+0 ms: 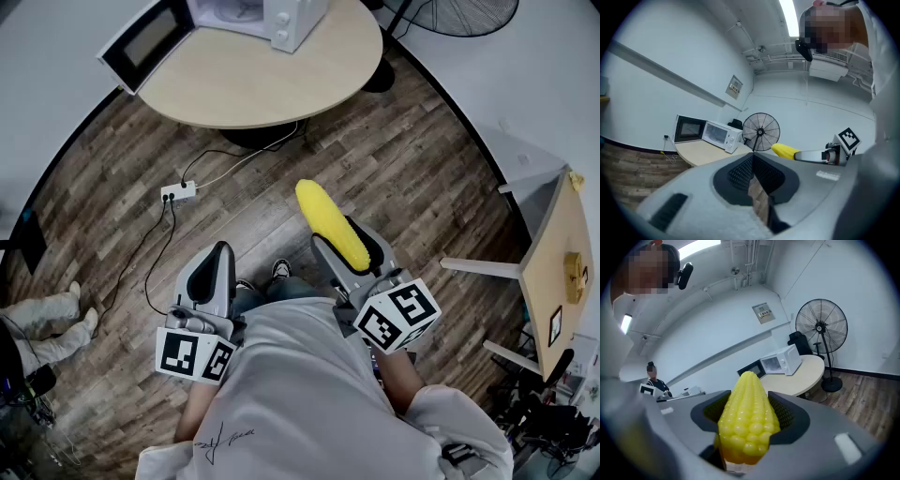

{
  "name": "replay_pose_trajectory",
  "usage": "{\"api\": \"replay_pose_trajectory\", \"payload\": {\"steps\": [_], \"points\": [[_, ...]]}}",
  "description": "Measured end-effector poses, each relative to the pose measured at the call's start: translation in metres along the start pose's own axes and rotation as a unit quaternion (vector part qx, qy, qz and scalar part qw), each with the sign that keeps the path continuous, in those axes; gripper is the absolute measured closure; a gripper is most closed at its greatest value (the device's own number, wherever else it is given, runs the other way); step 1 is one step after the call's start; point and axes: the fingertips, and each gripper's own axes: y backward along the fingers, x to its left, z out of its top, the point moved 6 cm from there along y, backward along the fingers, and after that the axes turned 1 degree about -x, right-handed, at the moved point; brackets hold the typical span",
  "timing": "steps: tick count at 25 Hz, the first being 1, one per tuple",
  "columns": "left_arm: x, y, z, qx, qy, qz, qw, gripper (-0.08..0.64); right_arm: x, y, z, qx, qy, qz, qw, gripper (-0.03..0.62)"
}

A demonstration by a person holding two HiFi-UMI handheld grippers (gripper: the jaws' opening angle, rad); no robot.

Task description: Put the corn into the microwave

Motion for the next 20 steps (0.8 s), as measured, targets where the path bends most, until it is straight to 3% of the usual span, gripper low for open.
{"api": "replay_pose_trajectory", "payload": {"steps": [10,20], "points": [[-0.019,-0.006,0.001,-0.007,-0.008,0.013,0.9999,0.569,-0.018,0.015,0.009,-0.017,-0.017,0.02,1.0,0.33],[-0.009,-0.006,0.007,-0.005,-0.012,0.035,0.9993,0.569,-0.02,0.002,0.01,-0.014,-0.034,0.038,0.999,0.331]]}}
